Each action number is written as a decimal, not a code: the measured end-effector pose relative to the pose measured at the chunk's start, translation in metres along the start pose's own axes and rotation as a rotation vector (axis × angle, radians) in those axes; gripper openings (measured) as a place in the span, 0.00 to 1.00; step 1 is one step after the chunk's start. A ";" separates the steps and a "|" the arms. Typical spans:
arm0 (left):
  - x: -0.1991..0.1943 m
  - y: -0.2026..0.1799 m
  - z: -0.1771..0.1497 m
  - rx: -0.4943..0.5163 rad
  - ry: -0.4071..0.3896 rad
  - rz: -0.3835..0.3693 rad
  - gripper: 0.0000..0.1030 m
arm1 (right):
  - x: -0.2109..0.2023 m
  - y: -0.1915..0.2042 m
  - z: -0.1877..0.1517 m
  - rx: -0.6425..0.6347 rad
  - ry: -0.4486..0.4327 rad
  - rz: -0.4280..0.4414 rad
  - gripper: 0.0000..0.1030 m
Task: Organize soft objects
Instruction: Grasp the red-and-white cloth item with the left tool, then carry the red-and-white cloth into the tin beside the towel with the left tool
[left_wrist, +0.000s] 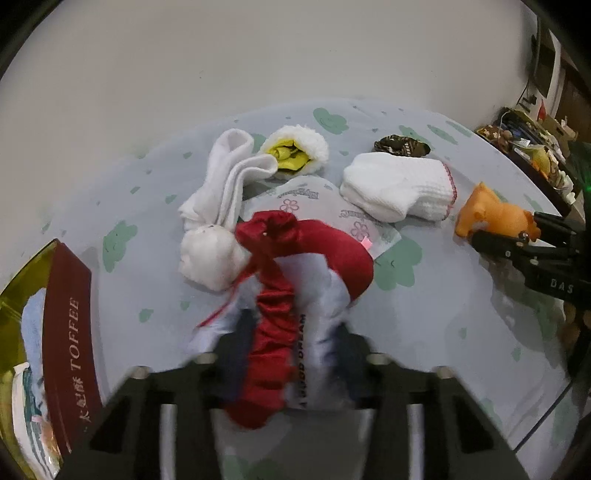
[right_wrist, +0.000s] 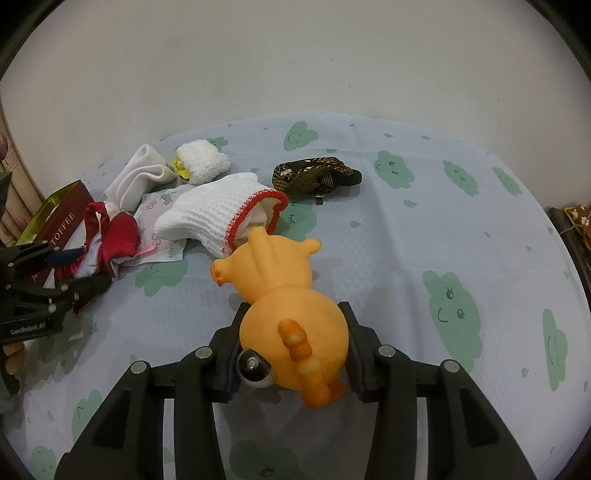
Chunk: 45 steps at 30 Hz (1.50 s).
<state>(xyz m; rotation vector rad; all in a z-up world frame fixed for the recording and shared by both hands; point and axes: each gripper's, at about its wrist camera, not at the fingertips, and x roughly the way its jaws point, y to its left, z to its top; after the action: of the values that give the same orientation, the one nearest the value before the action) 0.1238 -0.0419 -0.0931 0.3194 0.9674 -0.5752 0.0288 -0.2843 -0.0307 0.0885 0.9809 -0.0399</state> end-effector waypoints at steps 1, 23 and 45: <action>-0.002 0.001 0.000 0.000 0.003 -0.006 0.27 | 0.000 0.000 0.000 0.000 0.000 0.000 0.41; -0.074 0.020 -0.002 -0.084 -0.079 -0.041 0.21 | 0.000 0.001 0.000 0.003 0.001 -0.001 0.42; -0.135 0.159 -0.037 -0.380 -0.085 0.246 0.21 | 0.001 0.001 0.001 0.002 0.004 -0.005 0.42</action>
<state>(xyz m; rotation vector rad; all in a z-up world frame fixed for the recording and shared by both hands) 0.1340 0.1477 0.0018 0.0705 0.9174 -0.1724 0.0299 -0.2831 -0.0306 0.0882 0.9851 -0.0456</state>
